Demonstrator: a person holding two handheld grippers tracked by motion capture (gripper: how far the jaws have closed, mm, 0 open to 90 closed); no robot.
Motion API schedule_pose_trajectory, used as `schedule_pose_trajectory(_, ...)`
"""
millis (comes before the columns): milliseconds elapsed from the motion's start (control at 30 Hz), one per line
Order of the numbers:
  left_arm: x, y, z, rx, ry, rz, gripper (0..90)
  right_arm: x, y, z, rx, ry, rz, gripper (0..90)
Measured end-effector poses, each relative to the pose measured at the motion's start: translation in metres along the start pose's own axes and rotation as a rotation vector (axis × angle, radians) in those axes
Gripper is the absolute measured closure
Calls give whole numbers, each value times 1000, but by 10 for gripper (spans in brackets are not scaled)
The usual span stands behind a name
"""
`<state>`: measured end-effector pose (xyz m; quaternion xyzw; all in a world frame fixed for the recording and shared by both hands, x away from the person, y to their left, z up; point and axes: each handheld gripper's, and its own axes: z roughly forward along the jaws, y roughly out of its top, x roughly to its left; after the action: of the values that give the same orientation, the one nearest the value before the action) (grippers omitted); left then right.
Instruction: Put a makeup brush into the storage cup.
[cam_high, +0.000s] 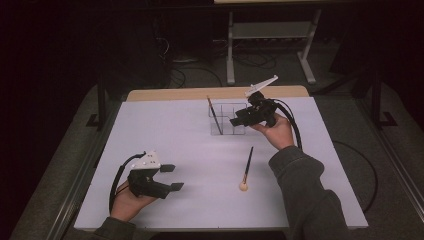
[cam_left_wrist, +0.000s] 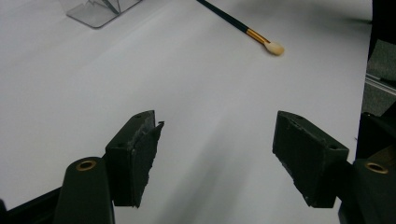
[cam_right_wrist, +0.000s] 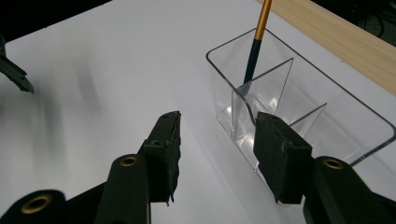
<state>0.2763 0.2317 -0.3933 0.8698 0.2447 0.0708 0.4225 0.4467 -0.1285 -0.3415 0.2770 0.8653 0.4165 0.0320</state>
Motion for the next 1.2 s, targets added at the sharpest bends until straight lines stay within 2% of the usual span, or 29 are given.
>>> schedule_pose_trajectory(333,2,0,0,-6,-6,-3,298,2,-5,-8,-10,-2,-4,481)
schedule_pose_trajectory(567,2,-1,-1,-6,-3,-7,297,3,-11,-10,-11,-3,11,470)
schedule_pose_trajectory(733,2,0,0,-7,-2,-2,297,3,-15,-13,-7,-7,13,449)
schedule_pose_trajectory(900,2,0,0,-21,-5,-21,297,3,-20,-16,-7,-17,20,419)
schedule_pose_trajectory(1200,2,0,1,-11,-1,-13,297,6,-29,-23,-20,-29,24,368)
